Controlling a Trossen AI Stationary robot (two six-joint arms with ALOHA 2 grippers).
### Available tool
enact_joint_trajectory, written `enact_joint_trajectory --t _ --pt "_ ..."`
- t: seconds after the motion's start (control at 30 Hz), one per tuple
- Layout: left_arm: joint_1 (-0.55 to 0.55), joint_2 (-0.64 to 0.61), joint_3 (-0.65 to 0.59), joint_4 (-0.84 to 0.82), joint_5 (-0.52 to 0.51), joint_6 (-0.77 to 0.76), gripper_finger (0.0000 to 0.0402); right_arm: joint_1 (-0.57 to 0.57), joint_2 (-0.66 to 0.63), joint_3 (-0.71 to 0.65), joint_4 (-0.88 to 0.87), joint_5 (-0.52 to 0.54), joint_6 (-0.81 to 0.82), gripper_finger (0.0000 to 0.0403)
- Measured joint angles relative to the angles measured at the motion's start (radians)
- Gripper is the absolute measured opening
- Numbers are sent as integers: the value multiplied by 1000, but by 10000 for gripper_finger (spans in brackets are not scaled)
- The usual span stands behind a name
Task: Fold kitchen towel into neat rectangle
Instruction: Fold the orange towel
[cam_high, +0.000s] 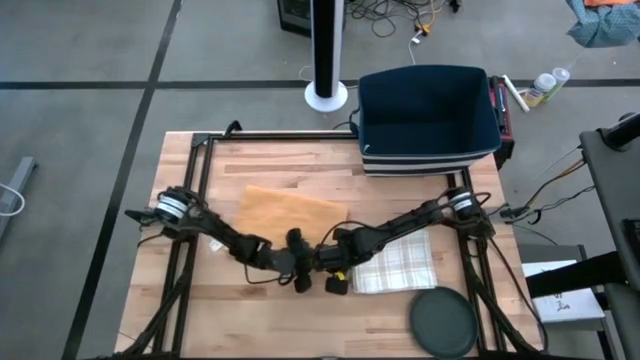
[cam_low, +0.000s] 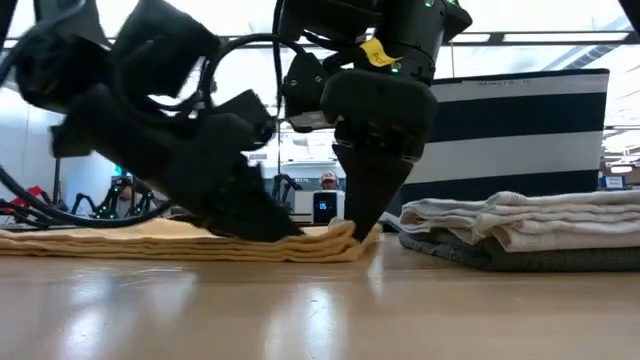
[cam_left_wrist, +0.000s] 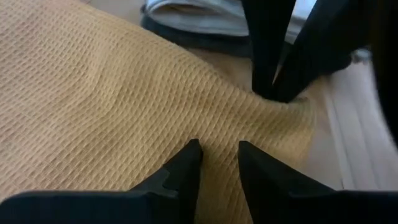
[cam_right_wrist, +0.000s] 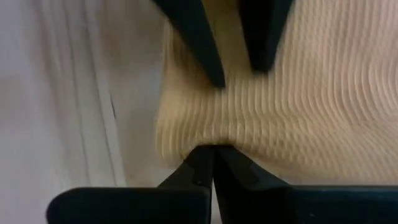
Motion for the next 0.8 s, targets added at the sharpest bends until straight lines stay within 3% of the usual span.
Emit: enact_joint_trajectory --t 0.23,0.63,0.8 --pt "28 5 43 -41 22 37 103 11 0 -2 -18 1 22 0" --pt "26 -229 -74 -145 20 44 103 46 -20 2 -35 0 44 0" --pt "26 -233 -93 -116 20 53 103 45 -21 2 -36 36 49 0"
